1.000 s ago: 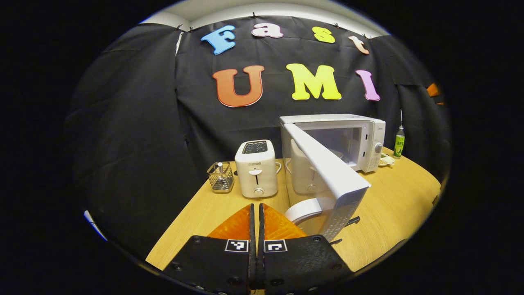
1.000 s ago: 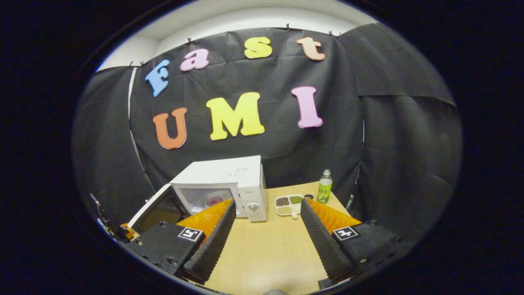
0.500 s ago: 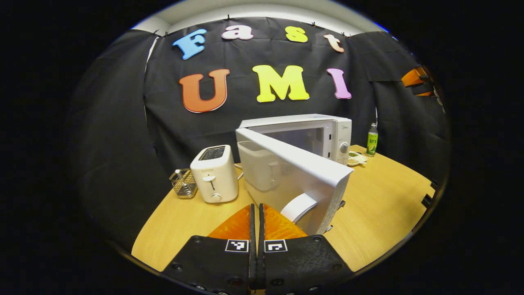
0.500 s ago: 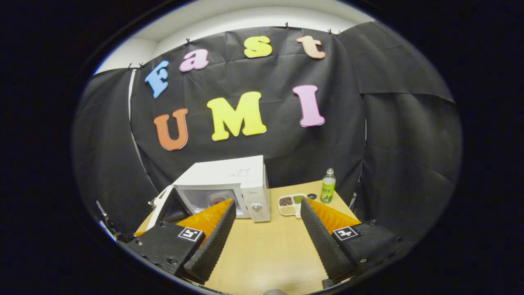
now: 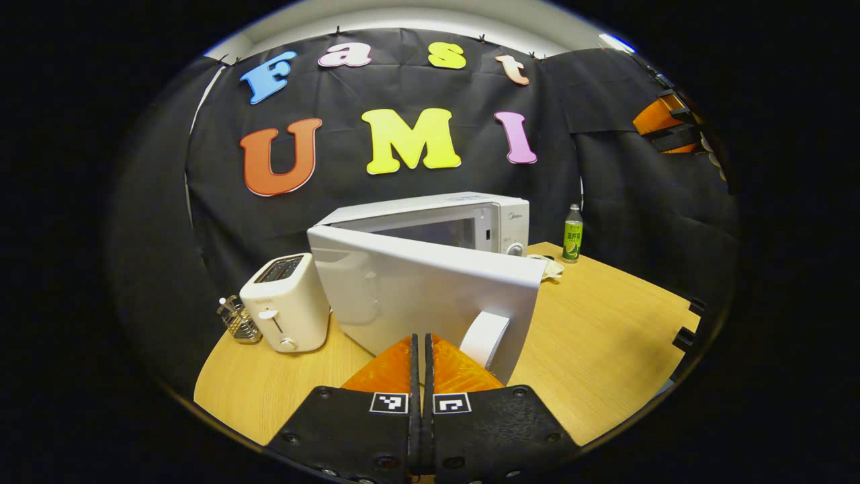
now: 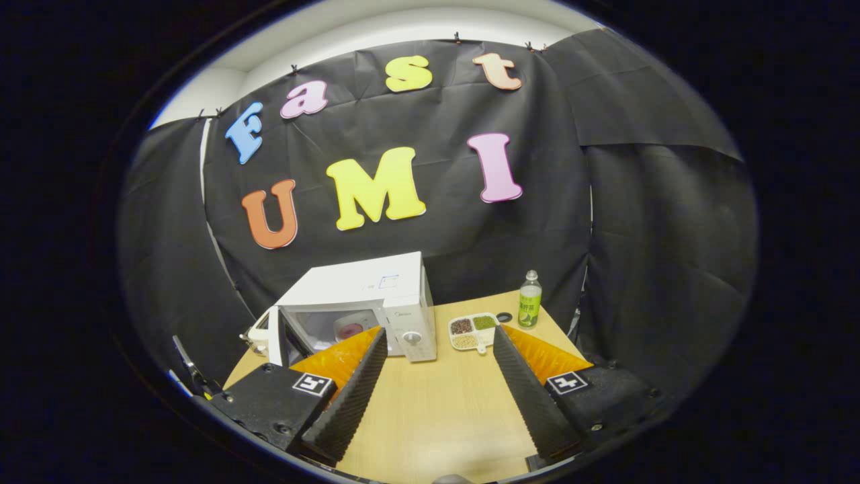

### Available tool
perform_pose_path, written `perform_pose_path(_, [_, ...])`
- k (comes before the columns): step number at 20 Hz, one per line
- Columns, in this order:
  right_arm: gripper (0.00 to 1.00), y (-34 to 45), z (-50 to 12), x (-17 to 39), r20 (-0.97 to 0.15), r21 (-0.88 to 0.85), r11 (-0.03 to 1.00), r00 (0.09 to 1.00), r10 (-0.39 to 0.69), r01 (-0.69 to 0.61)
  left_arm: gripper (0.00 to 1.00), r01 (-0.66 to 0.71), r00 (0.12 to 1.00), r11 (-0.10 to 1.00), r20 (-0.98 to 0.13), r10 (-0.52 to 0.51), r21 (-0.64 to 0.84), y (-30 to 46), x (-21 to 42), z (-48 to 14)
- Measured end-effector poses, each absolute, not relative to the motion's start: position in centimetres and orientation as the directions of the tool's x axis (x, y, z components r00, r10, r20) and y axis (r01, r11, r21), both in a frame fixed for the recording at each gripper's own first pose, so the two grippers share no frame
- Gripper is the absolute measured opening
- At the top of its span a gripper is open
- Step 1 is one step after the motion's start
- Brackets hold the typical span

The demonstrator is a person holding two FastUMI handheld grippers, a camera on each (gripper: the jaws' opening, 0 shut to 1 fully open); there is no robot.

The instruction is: Open the microwave oven with the left hand, put the food in, and close the microwave oven.

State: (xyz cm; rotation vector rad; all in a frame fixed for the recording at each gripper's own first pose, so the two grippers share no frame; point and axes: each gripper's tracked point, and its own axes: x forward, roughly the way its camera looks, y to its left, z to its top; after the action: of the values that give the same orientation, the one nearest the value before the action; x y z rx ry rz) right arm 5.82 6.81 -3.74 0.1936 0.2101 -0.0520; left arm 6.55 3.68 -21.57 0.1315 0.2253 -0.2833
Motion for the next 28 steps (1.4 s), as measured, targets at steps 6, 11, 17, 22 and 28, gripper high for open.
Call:
perform_pose_path(6, [0.92, 5.1, -4.0, 6.3, -0.229, 0.178, 0.979, 0.972, -0.055, 0.097, 0.00, 0.358, 0.917, 0.928, -0.225, -0.329, 0.104, 0.0, 8.9, -21.1])
perform_pose_path(11, [0.92, 3.6, -4.2, 6.6, -0.243, 0.185, 0.975, 0.967, -0.078, 0.125, 0.00, 0.395, 0.905, 0.912, -0.215, -0.366, 0.112, -2.6, 11.4, -20.9])
perform_pose_path(17, [0.92, 1.1, -3.7, 6.5, -0.235, 0.197, 0.967, 0.965, -0.115, 0.164, 0.00, 0.421, 0.896, 0.896, -0.213, -0.389, 0.137, -5.3, 14.5, -20.7])
perform_pose_path(22, [0.92, -1.5, -4.5, 6.3, -0.254, 0.195, 0.959, 0.955, -0.152, 0.205, 0.00, 0.414, 0.900, 0.901, -0.204, -0.385, 0.129, -7.5, 17.5, -20.5])
perform_pose_path(28, [1.00, -3.5, -5.0, 6.5, -0.270, 0.187, 0.958, 0.949, -0.161, 0.216, 0.00, 0.377, 0.915, 0.919, -0.201, -0.350, 0.119, -9.3, 21.7, -20.4])
